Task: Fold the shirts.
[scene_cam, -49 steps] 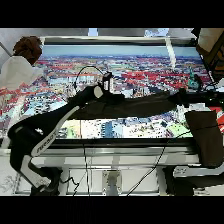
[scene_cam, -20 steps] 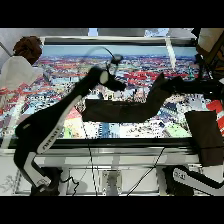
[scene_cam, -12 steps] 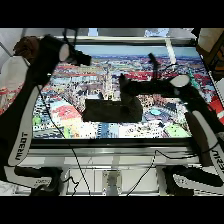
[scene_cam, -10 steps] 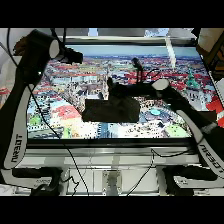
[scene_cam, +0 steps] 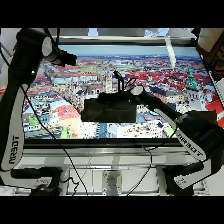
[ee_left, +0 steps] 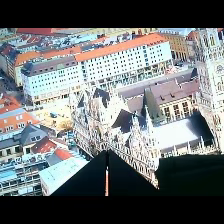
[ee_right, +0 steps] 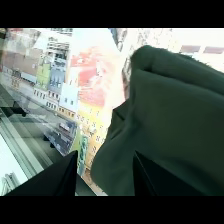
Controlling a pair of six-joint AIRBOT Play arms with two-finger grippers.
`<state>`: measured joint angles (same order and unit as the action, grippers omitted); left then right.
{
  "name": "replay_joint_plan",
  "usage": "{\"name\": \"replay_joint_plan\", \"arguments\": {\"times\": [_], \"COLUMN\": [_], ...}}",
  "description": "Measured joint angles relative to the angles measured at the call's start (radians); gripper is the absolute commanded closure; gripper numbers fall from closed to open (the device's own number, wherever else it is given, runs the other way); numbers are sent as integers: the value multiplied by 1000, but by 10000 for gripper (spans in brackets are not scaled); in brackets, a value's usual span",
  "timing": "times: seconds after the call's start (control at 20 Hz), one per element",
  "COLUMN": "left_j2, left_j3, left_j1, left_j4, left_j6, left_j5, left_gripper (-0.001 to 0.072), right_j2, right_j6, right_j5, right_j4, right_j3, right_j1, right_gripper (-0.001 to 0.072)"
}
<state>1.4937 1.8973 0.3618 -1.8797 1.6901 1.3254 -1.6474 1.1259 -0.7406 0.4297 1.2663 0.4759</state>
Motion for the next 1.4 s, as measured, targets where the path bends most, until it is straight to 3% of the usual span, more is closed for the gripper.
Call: {"name": "replay_joint_plan", "arguments": {"times": [0.5, 0.6, 0.65, 0.95, 1.05, 1.4], "left_j2": [0, 0, 0, 0, 0, 0], "left_j3": [0, 0, 0, 0, 0, 0], "left_j1": [0, 0, 0, 0, 0, 0], "left_j4": [56, 65, 69, 96, 101, 106], "left_j6": [9, 9, 9, 5, 3, -13], "left_j5": [24, 23, 23, 14, 13, 11], "left_gripper": [683, 483, 421, 411, 411, 411], "right_j2": [84, 87, 89, 82, 63, -51], "right_j6": [76, 82, 84, 80, 68, 54], "right_j5": [-468, -505, -520, -440, -394, -322], "right_j4": [412, 458, 472, 358, 277, 66], "right_j3": [-23, -60, -83, -217, -238, -258], "right_j1": [-414, -456, -471, -500, -502, -488], "right_gripper": [310, 277, 275, 236, 177, 160]}}
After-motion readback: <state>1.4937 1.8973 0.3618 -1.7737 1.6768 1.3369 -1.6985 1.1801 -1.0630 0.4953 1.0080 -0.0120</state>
